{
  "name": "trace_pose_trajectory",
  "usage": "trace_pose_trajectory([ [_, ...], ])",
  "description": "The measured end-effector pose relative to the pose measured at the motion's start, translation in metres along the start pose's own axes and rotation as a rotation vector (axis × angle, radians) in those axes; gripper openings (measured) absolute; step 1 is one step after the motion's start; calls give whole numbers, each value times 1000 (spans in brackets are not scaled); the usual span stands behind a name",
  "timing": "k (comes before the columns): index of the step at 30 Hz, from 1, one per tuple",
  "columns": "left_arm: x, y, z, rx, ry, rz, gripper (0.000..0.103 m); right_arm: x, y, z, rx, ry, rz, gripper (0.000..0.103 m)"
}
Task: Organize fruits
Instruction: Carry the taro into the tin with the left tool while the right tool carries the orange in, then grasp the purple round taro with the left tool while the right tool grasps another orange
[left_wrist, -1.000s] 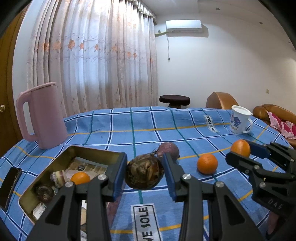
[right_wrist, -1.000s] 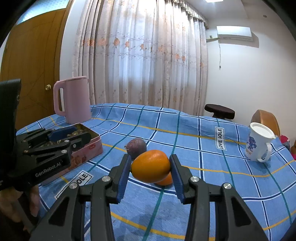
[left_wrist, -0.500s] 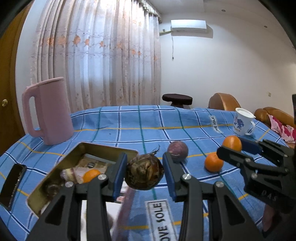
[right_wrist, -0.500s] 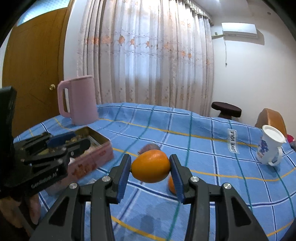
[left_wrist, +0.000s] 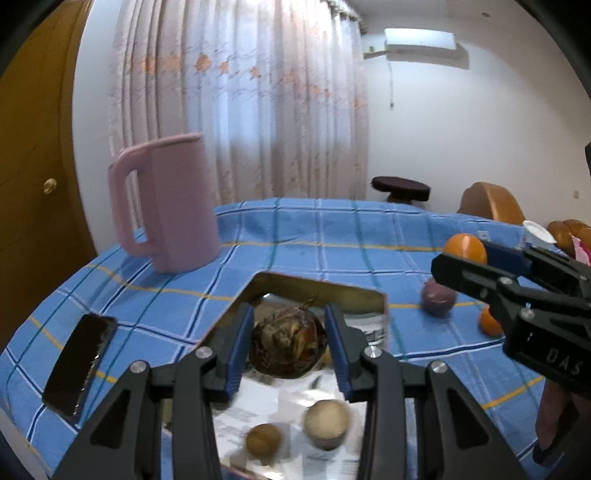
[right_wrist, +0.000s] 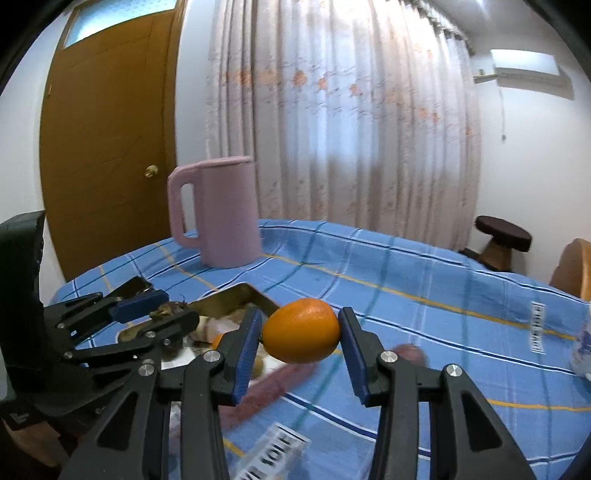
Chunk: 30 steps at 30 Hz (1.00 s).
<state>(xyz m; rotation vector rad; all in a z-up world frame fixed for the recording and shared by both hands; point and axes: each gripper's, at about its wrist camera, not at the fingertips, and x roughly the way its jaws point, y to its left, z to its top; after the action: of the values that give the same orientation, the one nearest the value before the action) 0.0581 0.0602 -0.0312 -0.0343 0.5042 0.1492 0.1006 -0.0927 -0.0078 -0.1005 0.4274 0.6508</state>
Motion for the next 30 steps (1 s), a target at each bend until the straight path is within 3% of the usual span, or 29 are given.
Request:
trace_pose_trajectory([
  [10, 14, 32, -14, -34, 59, 57, 41, 53, 39, -15, -16, 115, 112, 45],
  [16, 25, 43, -25, -52, 117, 66, 42, 72, 55, -29, -43, 198, 155, 45],
  [22, 20, 47, -25, -54, 116, 78, 44, 78, 57, -33, -31, 233, 190, 47],
  [25, 15, 51, -23, -79, 110, 106, 60, 74, 53, -33, -18, 220, 173, 60],
  [27, 12, 53, -22, -94, 106, 105, 77, 69, 47, -32, 1, 202, 159, 64],
  [30, 4, 45, -18, -84, 87, 93, 82, 50, 33, -26, 19, 157, 146, 64],
])
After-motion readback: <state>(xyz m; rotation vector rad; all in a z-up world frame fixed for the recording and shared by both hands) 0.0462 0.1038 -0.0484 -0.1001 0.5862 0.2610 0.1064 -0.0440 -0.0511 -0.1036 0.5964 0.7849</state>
